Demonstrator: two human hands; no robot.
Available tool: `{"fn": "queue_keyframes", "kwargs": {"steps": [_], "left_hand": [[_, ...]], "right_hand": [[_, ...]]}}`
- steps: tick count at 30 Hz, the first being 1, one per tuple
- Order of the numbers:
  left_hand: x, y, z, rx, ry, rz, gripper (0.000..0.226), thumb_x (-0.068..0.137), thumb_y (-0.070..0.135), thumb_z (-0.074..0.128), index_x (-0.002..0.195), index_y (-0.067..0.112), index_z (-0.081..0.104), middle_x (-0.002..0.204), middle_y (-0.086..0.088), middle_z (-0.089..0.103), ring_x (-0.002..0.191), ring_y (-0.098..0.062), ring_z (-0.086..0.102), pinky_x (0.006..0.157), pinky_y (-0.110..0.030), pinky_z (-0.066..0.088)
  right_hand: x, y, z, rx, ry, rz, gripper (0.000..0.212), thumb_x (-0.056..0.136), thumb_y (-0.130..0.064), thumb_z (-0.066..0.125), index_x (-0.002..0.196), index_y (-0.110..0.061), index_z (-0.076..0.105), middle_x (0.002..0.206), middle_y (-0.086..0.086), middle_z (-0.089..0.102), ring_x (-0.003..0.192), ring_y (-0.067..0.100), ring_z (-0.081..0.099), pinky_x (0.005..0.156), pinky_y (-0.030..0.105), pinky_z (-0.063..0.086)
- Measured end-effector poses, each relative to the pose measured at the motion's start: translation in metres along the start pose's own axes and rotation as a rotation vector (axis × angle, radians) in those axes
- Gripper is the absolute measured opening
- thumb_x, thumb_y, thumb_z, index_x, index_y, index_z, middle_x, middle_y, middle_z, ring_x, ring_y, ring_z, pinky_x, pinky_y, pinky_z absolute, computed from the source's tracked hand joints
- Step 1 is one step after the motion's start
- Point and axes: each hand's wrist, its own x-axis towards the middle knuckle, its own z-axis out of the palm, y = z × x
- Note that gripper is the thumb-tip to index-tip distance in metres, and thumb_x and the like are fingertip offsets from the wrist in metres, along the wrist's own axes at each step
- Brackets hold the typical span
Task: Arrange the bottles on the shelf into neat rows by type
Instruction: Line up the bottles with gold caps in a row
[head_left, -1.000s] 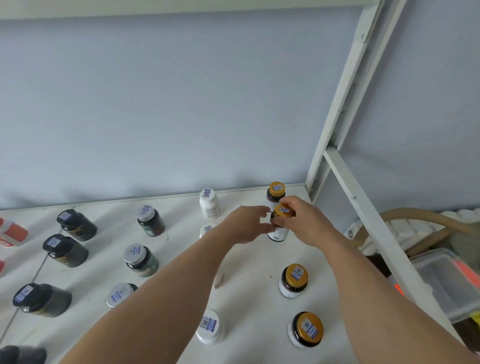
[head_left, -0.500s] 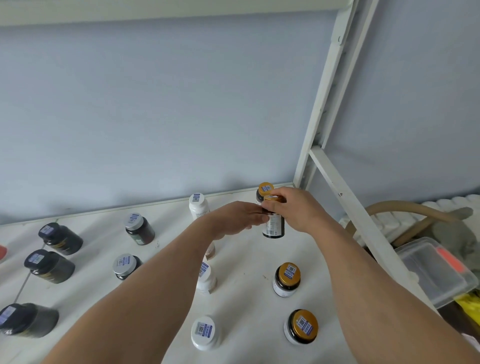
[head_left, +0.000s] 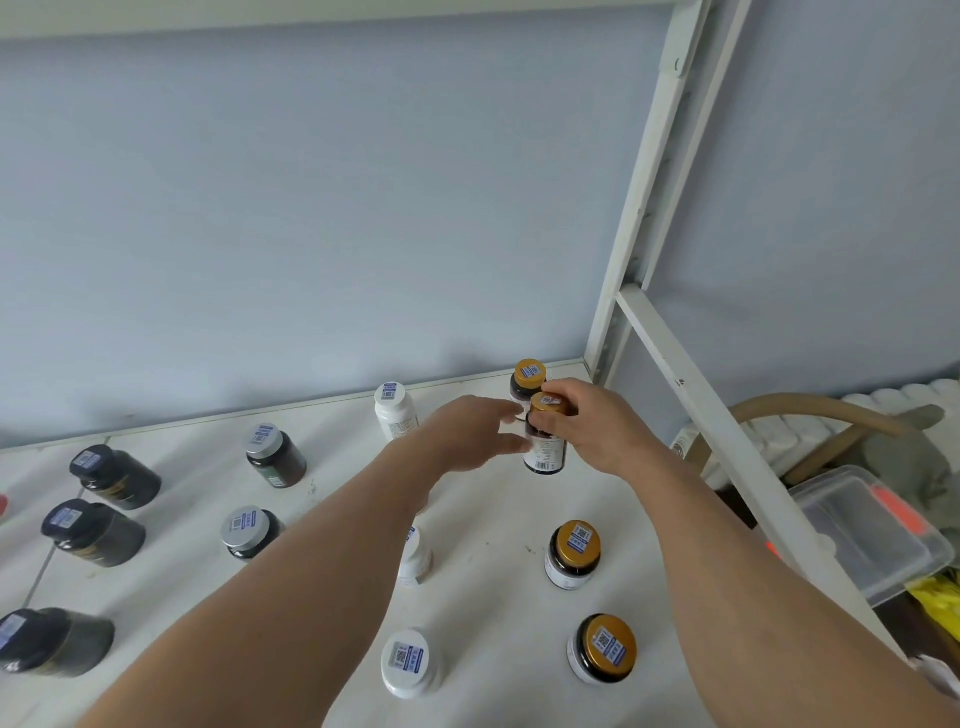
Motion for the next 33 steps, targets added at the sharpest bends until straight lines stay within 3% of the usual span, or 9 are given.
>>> {"fn": "queue_keyframes", "kwargs": {"steps": [5, 10, 15, 17, 20, 25, 28, 30, 33], "left_hand": [[0.001, -0.002, 0.001, 0.311, 0.098, 0.013, 0.055, 0.098, 0.046, 0.047, 0.148, 0.029, 0.033, 0.149, 0.006, 0.043, 0.133, -0.02, 0.044, 0.098, -0.036, 0.044], [0.004, -0.004, 0.006, 0.331, 0.096, 0.018, 0.054, 0.098, 0.046, 0.045, 0.148, 0.029, 0.033, 0.149, 0.007, 0.043, 0.132, -0.02, 0.046, 0.095, -0.035, 0.045], [0.009, -0.009, 0.006, 0.305, 0.097, 0.005, 0.055, 0.098, 0.048, 0.046, 0.148, 0.029, 0.033, 0.148, 0.006, 0.045, 0.131, -0.02, 0.046, 0.094, -0.035, 0.045], [0.012, -0.012, 0.006, 0.297, 0.095, -0.005, 0.055, 0.098, 0.048, 0.045, 0.147, 0.028, 0.034, 0.147, 0.006, 0.045, 0.131, -0.02, 0.046, 0.094, -0.036, 0.045], [0.019, -0.015, 0.005, 0.287, 0.093, -0.038, 0.052, 0.097, 0.046, 0.046, 0.144, 0.025, 0.039, 0.143, 0.003, 0.049, 0.127, -0.022, 0.049, 0.094, -0.038, 0.047], [0.03, -0.021, 0.004, 0.335, 0.132, -0.052, 0.043, 0.097, 0.043, 0.048, 0.131, 0.016, 0.047, 0.132, -0.001, 0.055, 0.118, -0.025, 0.054, 0.085, -0.037, 0.047], [0.036, -0.023, 0.004, 0.356, 0.166, -0.042, 0.036, 0.097, 0.041, 0.05, 0.12, 0.014, 0.05, 0.122, -0.002, 0.058, 0.11, -0.027, 0.056, 0.077, -0.035, 0.043], [0.041, -0.025, 0.004, 0.316, 0.157, -0.068, 0.039, 0.097, 0.042, 0.049, 0.124, 0.014, 0.05, 0.125, -0.002, 0.057, 0.113, -0.027, 0.056, 0.082, -0.036, 0.047], [0.045, -0.028, 0.001, 0.085, 0.121, -0.147, 0.054, 0.096, 0.046, 0.049, 0.142, 0.019, 0.042, 0.142, 0.0, 0.05, 0.128, -0.023, 0.049, 0.101, -0.039, 0.044]], "right_hand": [[-0.006, 0.014, 0.014, 0.047, -0.035, 0.033, 0.049, 0.087, -0.032, 0.067, 0.132, -0.027, 0.049, 0.122, -0.006, 0.06, 0.112, 0.016, 0.056, 0.098, 0.035, 0.046], [-0.01, 0.025, 0.023, 0.052, -0.056, 0.047, 0.053, 0.085, -0.035, 0.069, 0.133, -0.032, 0.047, 0.123, -0.008, 0.058, 0.112, 0.014, 0.055, 0.093, 0.025, 0.043], [-0.006, 0.024, 0.018, 0.114, -0.086, 0.04, 0.064, 0.081, -0.044, 0.07, 0.138, -0.032, 0.042, 0.132, -0.013, 0.051, 0.12, 0.008, 0.047, 0.099, 0.029, 0.039], [0.004, 0.019, 0.012, 0.089, -0.013, 0.02, 0.061, 0.084, -0.047, 0.065, 0.139, -0.032, 0.041, 0.14, -0.01, 0.048, 0.128, 0.01, 0.044, 0.105, 0.035, 0.038], [0.025, 0.009, 0.003, 0.022, 0.094, 0.006, 0.053, 0.09, -0.041, 0.061, 0.139, -0.031, 0.042, 0.143, -0.007, 0.046, 0.131, 0.013, 0.042, 0.101, 0.03, 0.036], [0.062, 0.001, 0.004, -0.072, -0.019, 0.019, 0.065, 0.089, -0.035, 0.064, 0.146, -0.033, 0.032, 0.15, -0.006, 0.037, 0.134, 0.018, 0.039, 0.102, 0.031, 0.035], [0.073, 0.0, 0.009, -0.094, -0.08, 0.017, 0.061, 0.091, -0.032, 0.063, 0.145, -0.033, 0.034, 0.145, -0.002, 0.043, 0.128, 0.021, 0.045, 0.101, 0.032, 0.038], [0.077, -0.001, 0.008, -0.095, -0.08, 0.021, 0.056, 0.091, -0.032, 0.062, 0.142, -0.031, 0.039, 0.139, 0.0, 0.049, 0.121, 0.022, 0.049, 0.094, 0.029, 0.04], [0.079, -0.004, 0.003, -0.12, -0.086, 0.007, 0.056, 0.09, -0.034, 0.064, 0.141, -0.029, 0.04, 0.136, 0.001, 0.051, 0.117, 0.023, 0.05, 0.092, 0.028, 0.04]]}}
